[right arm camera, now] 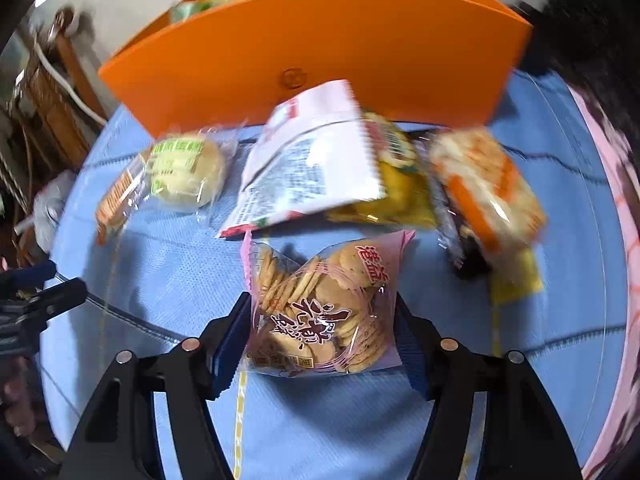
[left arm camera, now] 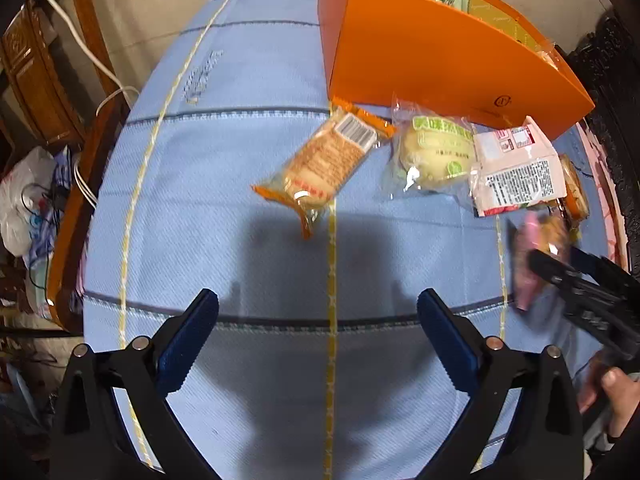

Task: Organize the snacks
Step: 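Grasp the pink cracker bag with the right tool while the left tool grasps the orange-ended bread bar, then carry both packs over the orange box and open both tools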

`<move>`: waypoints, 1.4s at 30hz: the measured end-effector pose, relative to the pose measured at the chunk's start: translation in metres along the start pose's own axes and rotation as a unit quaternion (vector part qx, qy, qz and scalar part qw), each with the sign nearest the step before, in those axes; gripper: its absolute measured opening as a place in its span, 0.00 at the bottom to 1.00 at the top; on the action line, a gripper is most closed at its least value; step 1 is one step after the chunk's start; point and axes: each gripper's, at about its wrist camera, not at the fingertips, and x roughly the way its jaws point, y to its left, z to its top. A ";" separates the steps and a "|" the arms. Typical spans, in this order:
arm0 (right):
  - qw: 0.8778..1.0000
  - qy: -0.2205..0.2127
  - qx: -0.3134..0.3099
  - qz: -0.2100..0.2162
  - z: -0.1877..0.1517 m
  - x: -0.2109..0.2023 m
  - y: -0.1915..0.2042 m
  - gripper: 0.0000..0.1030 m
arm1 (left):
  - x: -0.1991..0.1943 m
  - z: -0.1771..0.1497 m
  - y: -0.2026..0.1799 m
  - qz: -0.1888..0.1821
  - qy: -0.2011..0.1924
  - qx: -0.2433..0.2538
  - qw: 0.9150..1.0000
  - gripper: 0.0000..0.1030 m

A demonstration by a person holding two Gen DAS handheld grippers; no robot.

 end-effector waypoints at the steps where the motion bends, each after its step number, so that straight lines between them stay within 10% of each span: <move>1: 1.000 -0.003 0.010 0.007 -0.002 -0.004 -0.007 0.65 | 0.000 0.003 -0.001 0.005 -0.004 0.006 1.000 0.95; 14: 0.996 0.000 0.081 0.047 -0.031 -0.035 -0.071 0.66 | 0.039 0.061 -0.015 0.057 -0.015 0.068 0.996 0.92; 16: 0.995 0.005 0.085 0.060 -0.030 -0.034 -0.071 0.66 | 0.045 0.063 -0.014 0.032 -0.007 0.069 0.997 0.70; 26: 0.994 0.016 0.082 0.077 -0.028 -0.033 -0.066 0.66 | 0.060 0.070 -0.001 0.022 -0.005 0.070 0.997 0.64; 29: 0.994 0.018 0.078 0.077 -0.026 -0.032 -0.063 0.66 | 0.057 0.070 0.001 0.022 -0.015 0.072 0.997 0.35; 42: 0.994 0.006 0.072 0.084 -0.033 -0.045 -0.065 0.66 | -0.007 0.039 0.035 -0.031 -0.071 0.029 0.997 0.35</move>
